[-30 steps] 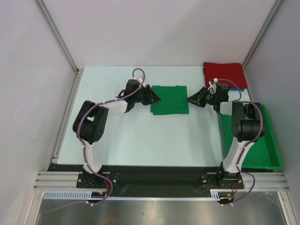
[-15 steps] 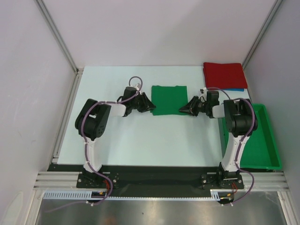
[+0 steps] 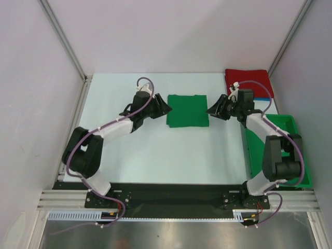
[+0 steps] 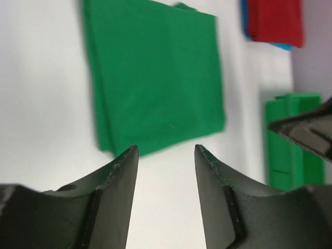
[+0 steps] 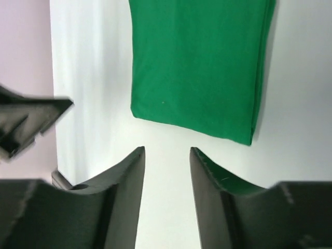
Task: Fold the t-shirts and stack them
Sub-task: Fold the tshirt, then neatly place the folded tshirt to the corner
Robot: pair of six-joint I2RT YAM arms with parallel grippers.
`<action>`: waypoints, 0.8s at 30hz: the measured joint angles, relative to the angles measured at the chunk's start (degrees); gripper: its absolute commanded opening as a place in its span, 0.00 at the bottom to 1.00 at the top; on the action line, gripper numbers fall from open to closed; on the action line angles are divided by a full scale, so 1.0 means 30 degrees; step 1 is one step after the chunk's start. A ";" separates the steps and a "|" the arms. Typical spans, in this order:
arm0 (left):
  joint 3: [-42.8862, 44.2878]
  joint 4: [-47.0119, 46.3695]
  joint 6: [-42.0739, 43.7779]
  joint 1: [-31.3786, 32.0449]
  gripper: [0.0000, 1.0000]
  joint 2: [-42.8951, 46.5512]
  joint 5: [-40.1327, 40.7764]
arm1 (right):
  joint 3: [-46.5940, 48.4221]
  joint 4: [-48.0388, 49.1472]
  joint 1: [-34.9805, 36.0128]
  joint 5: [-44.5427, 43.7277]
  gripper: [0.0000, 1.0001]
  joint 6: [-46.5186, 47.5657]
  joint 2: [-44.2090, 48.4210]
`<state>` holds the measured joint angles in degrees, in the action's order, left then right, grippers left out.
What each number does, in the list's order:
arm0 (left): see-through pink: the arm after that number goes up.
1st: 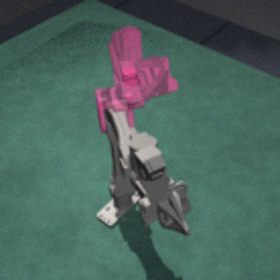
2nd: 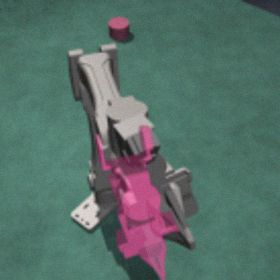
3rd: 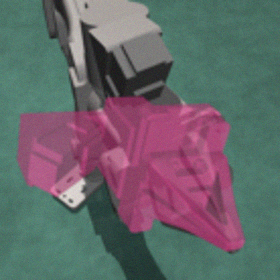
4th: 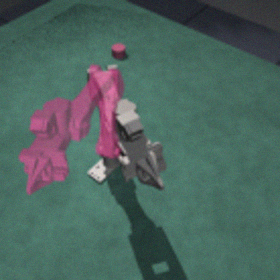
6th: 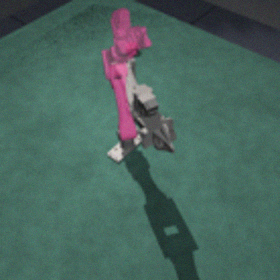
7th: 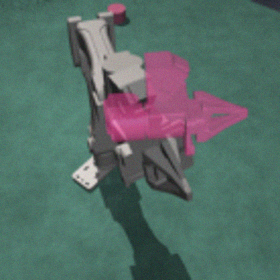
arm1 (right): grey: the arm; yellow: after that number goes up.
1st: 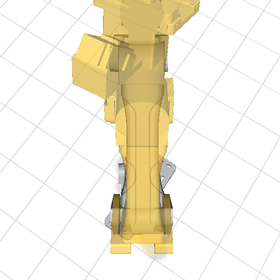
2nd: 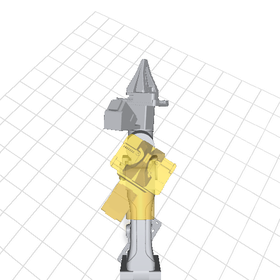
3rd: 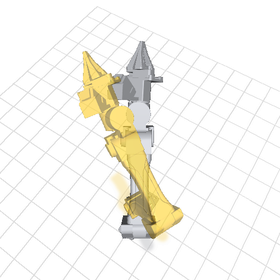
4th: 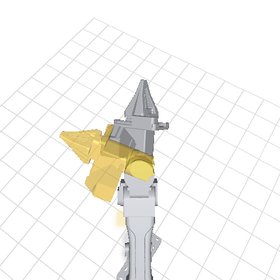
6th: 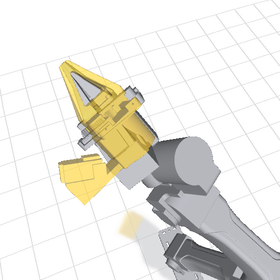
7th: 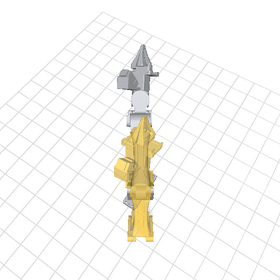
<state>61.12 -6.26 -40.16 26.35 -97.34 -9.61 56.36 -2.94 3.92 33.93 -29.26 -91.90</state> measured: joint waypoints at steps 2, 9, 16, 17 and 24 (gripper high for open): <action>-0.1297 -0.1071 -0.1676 0.0933 0.59 0.1246 0.0525 | 0.0168 -0.0831 -0.0058 -0.0758 0.49 0.0291 0.1231; -0.3810 -0.3213 -1.0462 0.4896 0.61 -0.0197 0.2892 | 0.0648 -0.4204 -0.0503 -0.3752 0.63 0.0328 0.4991; 0.1282 -0.0568 -1.6123 0.8444 0.62 -0.4524 0.5872 | 0.1494 -0.6295 -0.0510 -0.5756 0.67 0.0291 0.6477; 0.2178 -0.0117 -1.6874 0.8633 0.61 -0.5049 0.6171 | 0.1625 -0.6557 -0.0517 -0.5996 0.69 0.0299 0.6579; 0.4998 0.2776 -2.1697 0.8801 0.57 -0.7257 0.7621 | 0.2885 -0.7796 -0.0641 -0.7774 0.73 0.0707 0.6754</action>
<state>76.12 2.07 -105.25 52.75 -119.11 13.26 65.01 -26.33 2.00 10.61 -27.14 -71.64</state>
